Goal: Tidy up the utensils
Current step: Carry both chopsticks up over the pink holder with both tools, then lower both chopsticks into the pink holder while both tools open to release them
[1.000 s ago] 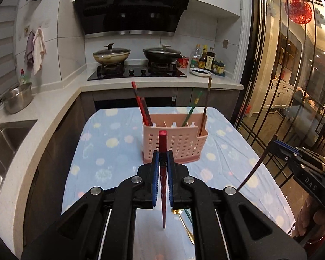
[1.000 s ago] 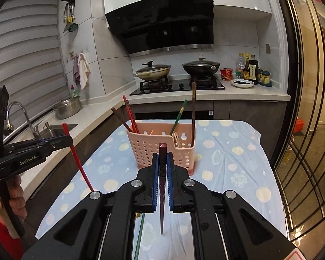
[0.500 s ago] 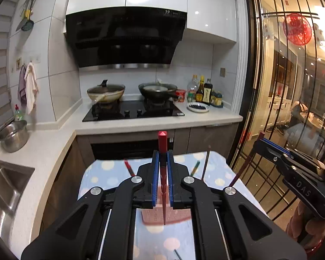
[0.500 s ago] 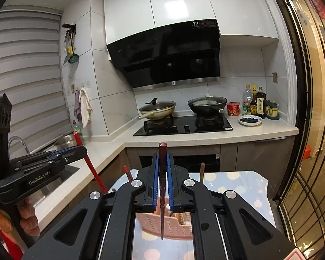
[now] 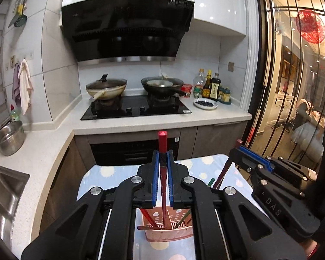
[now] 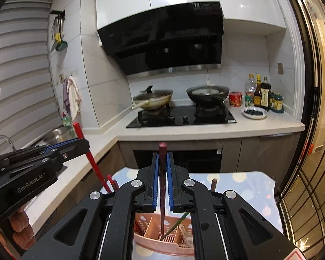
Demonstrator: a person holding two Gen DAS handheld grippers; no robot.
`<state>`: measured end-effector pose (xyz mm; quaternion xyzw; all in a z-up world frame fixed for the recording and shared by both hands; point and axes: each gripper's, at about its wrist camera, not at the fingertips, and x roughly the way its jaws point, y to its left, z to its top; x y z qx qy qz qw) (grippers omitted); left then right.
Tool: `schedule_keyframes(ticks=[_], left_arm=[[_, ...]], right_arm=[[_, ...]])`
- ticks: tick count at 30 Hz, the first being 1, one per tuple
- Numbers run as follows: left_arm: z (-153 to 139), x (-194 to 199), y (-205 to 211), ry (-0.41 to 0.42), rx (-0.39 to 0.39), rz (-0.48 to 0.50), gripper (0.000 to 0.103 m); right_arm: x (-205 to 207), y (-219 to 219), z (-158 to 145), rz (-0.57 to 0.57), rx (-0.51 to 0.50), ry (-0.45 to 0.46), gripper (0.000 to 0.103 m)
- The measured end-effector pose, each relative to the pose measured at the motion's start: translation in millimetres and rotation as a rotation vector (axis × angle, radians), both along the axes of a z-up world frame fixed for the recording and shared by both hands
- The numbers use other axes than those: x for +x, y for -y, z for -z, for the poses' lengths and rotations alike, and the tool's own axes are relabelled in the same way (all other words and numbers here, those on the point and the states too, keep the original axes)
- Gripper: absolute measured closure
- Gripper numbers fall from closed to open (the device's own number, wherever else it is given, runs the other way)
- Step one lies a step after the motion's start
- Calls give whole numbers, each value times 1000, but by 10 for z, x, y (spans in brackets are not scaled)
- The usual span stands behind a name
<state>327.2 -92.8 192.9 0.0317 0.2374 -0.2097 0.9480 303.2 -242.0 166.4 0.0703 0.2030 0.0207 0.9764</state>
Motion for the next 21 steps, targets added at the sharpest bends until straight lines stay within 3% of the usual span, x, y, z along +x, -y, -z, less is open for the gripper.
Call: schedule_keyframes(ticks=[9, 10, 11, 12, 13, 14, 21], left_arm=[[374, 220, -12, -86, 15, -16, 95], [396, 214, -15, -82, 16, -24, 90], [409, 213, -17, -82, 19, -31, 70], [416, 195, -29, -78, 20, -42, 57], [422, 179, -37, -62, 19, -61, 35], [421, 147, -52, -42, 18, -80, 27], [480, -36, -126, -22, 37, -111, 16]], right_arm=[[141, -94, 308, -16, -40, -81, 94], [138, -98, 322, -12, -43, -80, 90], [125, -102, 337, -3, -47, -79, 78], [104, -94, 336, 2, -45, -72, 63], [83, -95, 342, 5, -41, -64, 59], [54, -96, 353, 10, -41, -60, 58], [-135, -68, 420, 13, -34, -69, 49]])
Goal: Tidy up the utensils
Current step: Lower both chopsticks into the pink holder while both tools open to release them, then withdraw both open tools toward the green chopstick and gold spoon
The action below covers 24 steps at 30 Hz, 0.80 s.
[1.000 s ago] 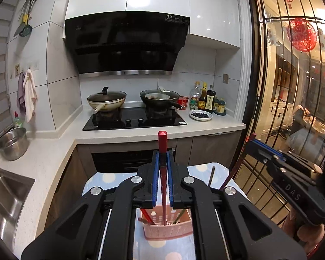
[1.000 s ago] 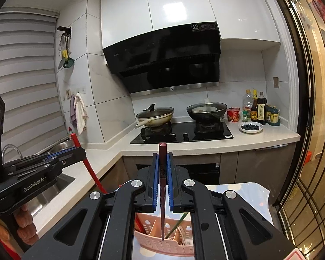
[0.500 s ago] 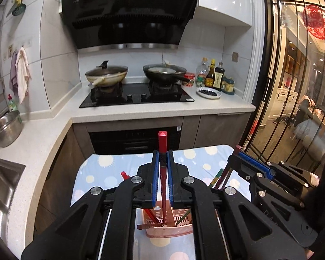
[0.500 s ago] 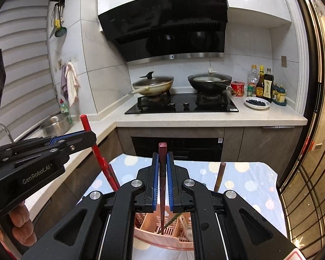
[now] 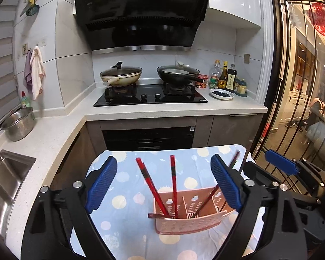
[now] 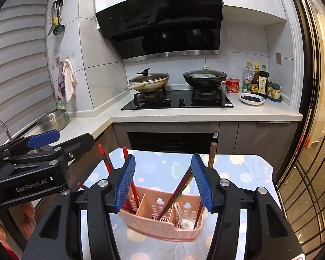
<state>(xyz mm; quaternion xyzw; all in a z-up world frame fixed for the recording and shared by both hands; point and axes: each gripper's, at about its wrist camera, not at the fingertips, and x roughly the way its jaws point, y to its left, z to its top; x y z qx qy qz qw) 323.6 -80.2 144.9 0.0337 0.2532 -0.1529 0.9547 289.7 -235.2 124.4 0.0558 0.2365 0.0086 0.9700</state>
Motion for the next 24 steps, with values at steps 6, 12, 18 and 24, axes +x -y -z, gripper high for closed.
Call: schedule_keyframes(ticks=[6, 12, 18, 24], left_arm=[[163, -220, -48, 5, 41, -42, 13], [411, -474, -97, -20, 69, -66, 9], [722, -779, -118, -48, 103, -77, 7], [1106, -1049, -146, -116, 143, -85, 7]], right_arm=[[-282, -26, 164, 5, -21, -18, 41], [-642, -13, 367, 56, -58, -32, 35], [-1015, -29, 620, 79, -83, -72, 29], [-1385, -86, 945, 77, -79, -124, 24]])
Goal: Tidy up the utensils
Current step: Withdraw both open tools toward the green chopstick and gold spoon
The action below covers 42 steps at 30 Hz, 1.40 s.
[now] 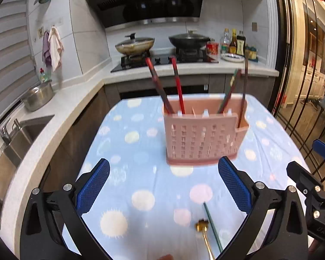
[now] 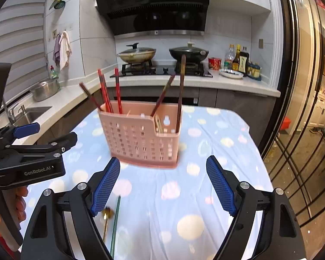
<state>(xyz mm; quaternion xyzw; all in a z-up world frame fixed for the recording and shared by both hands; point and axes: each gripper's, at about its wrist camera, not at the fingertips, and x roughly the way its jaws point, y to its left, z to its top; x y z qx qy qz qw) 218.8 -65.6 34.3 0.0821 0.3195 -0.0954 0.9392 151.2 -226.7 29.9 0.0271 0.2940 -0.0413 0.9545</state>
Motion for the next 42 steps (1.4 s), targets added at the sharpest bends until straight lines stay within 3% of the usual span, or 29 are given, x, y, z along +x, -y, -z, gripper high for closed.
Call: schedule_keyframes(ticks=[9, 15, 22, 27, 32, 42], left_arm=[[751, -359, -158, -175, 56, -57, 7], [1045, -610, -262, -214, 94, -84, 7], [1196, -808, -406, -243, 119, -108, 7], [1247, -921, -518, -254, 107, -113, 7], [1309, -994, -540, -284, 90, -95, 7], [1291, -1062, -545, -265, 57, -76, 7]], right_arm=[[-491, -59, 596, 13, 39, -117, 24], [-759, -212, 906, 2, 55, -183, 24], [-1017, -508, 1179, -65, 37, -227, 25], [-1064, -545, 1290, -84, 67, -267, 37], [-1074, -589, 1342, -101, 83, -287, 43], [-1041, -761, 1443, -146, 46, -314, 61]])
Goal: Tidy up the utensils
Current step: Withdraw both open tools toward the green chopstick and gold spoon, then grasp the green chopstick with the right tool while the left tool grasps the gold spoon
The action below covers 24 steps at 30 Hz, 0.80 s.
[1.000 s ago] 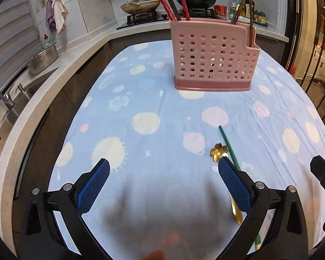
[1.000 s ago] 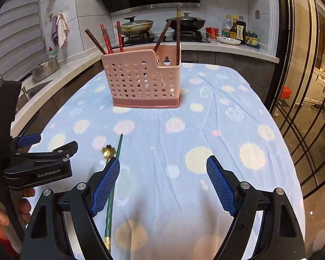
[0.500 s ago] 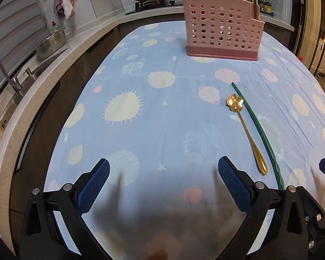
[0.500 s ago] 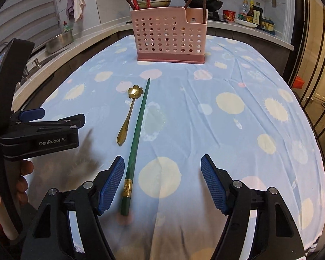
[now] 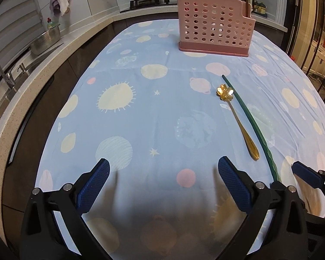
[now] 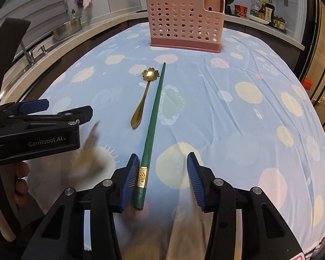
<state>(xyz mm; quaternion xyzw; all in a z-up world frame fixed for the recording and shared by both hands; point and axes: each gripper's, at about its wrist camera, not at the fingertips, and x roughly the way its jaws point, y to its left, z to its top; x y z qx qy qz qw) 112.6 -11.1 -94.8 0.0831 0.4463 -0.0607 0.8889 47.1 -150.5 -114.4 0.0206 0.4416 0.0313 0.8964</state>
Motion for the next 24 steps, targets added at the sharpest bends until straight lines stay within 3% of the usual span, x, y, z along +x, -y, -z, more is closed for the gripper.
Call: schedule_keyframes(ticks=[9, 17, 24], left_arm=[[39, 8, 52, -26, -4, 19, 7], [-5, -9, 323, -10, -8, 87, 7], [83, 59, 557, -55, -50, 140, 7]], right_arm=[[24, 32, 3, 6, -38, 6, 96], [32, 400, 0, 109, -14, 0, 96], [24, 527, -1, 135, 17, -2, 96]])
